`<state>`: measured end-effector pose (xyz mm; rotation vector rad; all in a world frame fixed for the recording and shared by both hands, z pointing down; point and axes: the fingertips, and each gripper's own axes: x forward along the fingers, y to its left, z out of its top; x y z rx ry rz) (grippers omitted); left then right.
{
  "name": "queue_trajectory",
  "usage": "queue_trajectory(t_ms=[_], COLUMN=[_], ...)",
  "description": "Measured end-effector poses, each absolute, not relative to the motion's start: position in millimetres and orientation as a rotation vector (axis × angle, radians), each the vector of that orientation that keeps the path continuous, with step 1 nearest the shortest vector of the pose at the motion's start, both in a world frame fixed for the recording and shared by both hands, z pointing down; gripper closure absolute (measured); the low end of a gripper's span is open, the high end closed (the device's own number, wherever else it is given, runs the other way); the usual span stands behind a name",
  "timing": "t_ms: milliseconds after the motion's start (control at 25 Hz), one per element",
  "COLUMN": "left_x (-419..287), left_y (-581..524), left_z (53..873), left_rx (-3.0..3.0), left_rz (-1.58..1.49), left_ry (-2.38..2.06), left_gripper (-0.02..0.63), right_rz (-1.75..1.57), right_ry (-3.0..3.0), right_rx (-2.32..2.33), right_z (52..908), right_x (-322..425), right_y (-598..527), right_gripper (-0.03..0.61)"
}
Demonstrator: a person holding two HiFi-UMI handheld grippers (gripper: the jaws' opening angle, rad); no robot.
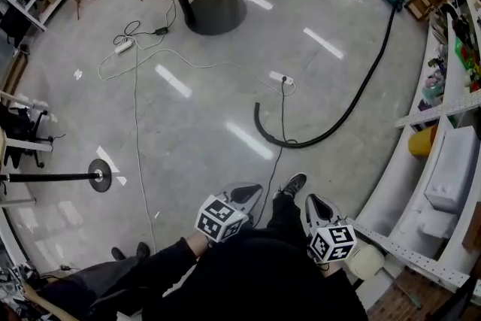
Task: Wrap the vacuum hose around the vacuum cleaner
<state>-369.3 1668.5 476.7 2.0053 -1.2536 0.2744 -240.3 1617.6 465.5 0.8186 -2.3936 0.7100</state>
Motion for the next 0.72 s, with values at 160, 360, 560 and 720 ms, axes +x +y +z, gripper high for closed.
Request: queue_trajectory(t_ms=[160, 360, 560, 720], left_x=[-375.4, -383.1, -385.7, -391.1], left_y=[1623.9, 1547.2, 1477.7, 1442.4], left_z=[481.4, 479.5, 489.6, 499.5], left_rx=[1.950, 1.876, 1.805, 1.745], left_rz=[0.259, 0.284, 0.355, 0.348], left_ry=[-1.298, -1.395, -1.472, -1.517], left_gripper=[0.591, 0.591, 0.591, 0.591], right_rz=[0.749, 0.744, 0.737, 0.739], right_ry=[-2.435, -2.504, -2.526, -2.489], right_rx=[0.741, 0.649, 0.523, 0.445], right_z=[480.2, 479.5, 495.9, 523.0], right_x=[-261.0, -280.6, -286.7, -288.9], right_y=[1566.7, 1464.9, 1393.5, 1363.7], right_gripper=[0.558, 0.557, 0.557, 0.558])
